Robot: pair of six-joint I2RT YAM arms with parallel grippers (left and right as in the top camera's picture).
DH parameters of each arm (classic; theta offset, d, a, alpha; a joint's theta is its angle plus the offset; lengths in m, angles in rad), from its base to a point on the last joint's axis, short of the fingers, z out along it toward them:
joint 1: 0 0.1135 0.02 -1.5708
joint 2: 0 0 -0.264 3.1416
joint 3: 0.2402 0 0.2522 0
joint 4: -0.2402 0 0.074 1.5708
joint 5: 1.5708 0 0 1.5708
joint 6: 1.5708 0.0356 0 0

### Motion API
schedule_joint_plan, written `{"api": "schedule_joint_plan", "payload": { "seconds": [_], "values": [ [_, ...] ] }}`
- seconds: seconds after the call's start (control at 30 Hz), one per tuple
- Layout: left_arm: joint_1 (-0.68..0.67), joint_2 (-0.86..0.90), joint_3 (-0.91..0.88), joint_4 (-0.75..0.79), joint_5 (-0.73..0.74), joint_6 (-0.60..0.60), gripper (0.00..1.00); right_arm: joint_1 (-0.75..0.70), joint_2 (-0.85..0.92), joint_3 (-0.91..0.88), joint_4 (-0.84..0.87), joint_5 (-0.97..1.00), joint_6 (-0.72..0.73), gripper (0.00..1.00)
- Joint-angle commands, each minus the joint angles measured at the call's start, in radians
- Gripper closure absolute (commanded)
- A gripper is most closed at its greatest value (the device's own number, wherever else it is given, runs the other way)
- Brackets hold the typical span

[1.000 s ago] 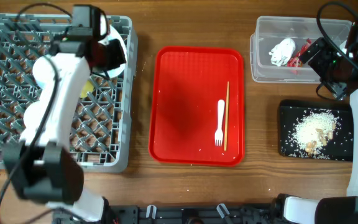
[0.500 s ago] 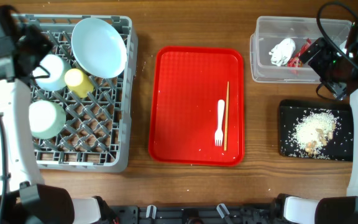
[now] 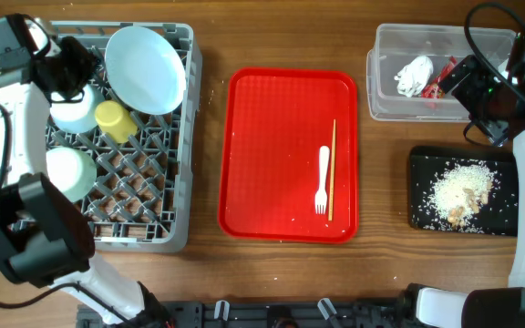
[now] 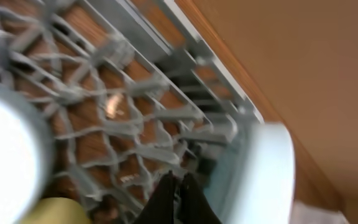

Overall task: Sort waste into correct bins and load items into the dishwasher rack
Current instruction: 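Open left gripper to release the plate in the rack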

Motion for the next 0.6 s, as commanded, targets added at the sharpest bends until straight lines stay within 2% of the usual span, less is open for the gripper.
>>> {"api": "schedule_joint_plan", "payload": {
  "seconds": [0.0, 0.13, 0.27, 0.43, 0.57],
  "values": [
    [-0.037, 0.004, 0.001, -0.001, 0.161, 0.083, 0.96, -0.001, -0.012, 0.007, 0.0, 0.021, -0.019, 0.0],
    [-0.045, 0.0, 0.001, -0.005, 0.255, 0.083, 0.96, -0.001, -0.012, 0.007, 0.0, 0.021, -0.019, 0.0],
    [-0.043, -0.054, 0.001, -0.017, 0.282, 0.107, 0.96, 0.0, -0.012, 0.007, 0.0, 0.021, -0.019, 0.0],
    [-0.051, -0.223, 0.001, -0.054, 0.283, 0.135, 0.96, -0.001, -0.012, 0.007, 0.0, 0.021, -0.019, 0.0],
    [-0.066, -0.396, 0.001, -0.208, 0.282, 0.135, 0.95, -0.001, -0.012, 0.007, 0.0, 0.021, -0.019, 0.0]
  ]
}}
